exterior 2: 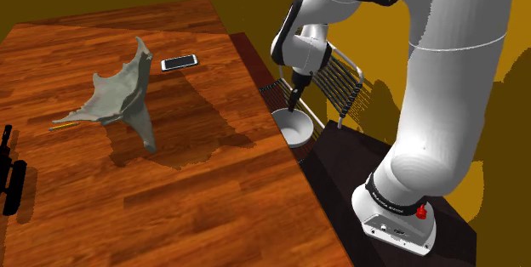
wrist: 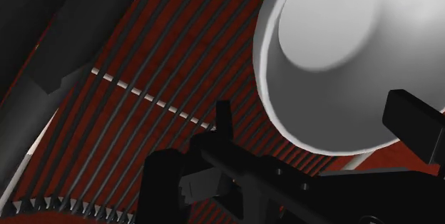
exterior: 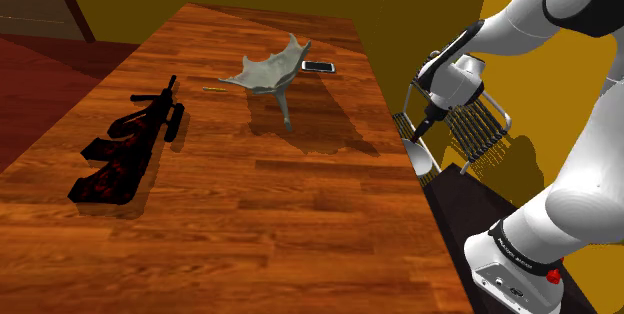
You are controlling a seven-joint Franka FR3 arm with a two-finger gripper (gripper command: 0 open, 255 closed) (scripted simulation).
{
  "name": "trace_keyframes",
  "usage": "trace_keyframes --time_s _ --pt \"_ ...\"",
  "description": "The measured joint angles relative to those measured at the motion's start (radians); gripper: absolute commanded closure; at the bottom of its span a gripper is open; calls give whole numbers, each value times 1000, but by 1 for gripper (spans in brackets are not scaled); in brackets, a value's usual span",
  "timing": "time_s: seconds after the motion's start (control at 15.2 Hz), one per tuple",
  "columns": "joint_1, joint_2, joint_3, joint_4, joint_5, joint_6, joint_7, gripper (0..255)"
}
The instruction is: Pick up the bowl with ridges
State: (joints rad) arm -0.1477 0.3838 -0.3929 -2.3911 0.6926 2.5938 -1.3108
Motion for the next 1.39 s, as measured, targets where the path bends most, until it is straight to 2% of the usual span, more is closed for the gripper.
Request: trace_keyframes --time_s 0.46,0.53,1.19,1.39 --pt "-69 124 65 45 108 55 -93 0" --pt "-72 129 69 47 113 58 -98 255" --pt "-74 135 72 52 117 63 -99 255" --pt "-59 104 51 30 90 48 -77 255"
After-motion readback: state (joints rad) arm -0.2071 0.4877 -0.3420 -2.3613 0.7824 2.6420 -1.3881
